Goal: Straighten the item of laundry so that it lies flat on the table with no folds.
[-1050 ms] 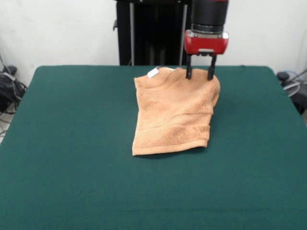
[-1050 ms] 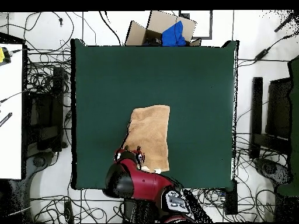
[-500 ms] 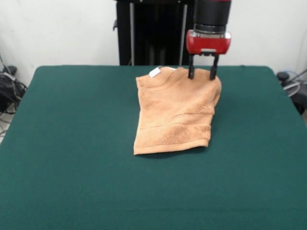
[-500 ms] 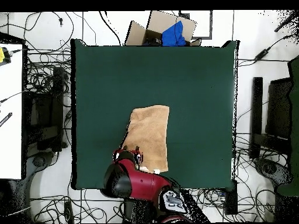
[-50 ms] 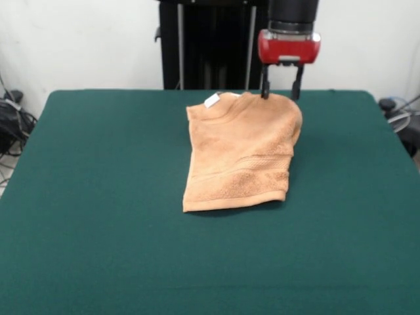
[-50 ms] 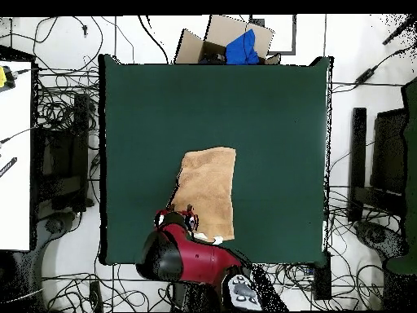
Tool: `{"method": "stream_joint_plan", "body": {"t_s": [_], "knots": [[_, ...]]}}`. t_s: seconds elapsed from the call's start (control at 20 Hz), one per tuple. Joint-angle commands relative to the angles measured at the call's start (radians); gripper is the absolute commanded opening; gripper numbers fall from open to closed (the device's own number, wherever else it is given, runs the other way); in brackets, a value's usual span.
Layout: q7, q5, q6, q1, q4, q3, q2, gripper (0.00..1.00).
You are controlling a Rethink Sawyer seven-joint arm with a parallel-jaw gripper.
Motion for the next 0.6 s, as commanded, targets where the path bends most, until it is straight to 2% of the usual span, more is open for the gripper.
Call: {"method": "stream_joint_plan", "body": {"t_s": [0.05,0.2,0.6], "knots": [[0.269,0.064,0.191,-0.044,0.069,0.134,-0.140,1.00],[0.252,0.052,0.198,-0.073,0.066,0.143,-0.141,1.00],[0.242,0.050,0.121,-0.049,-0.004,0.101,-0.021,1.00]]}}
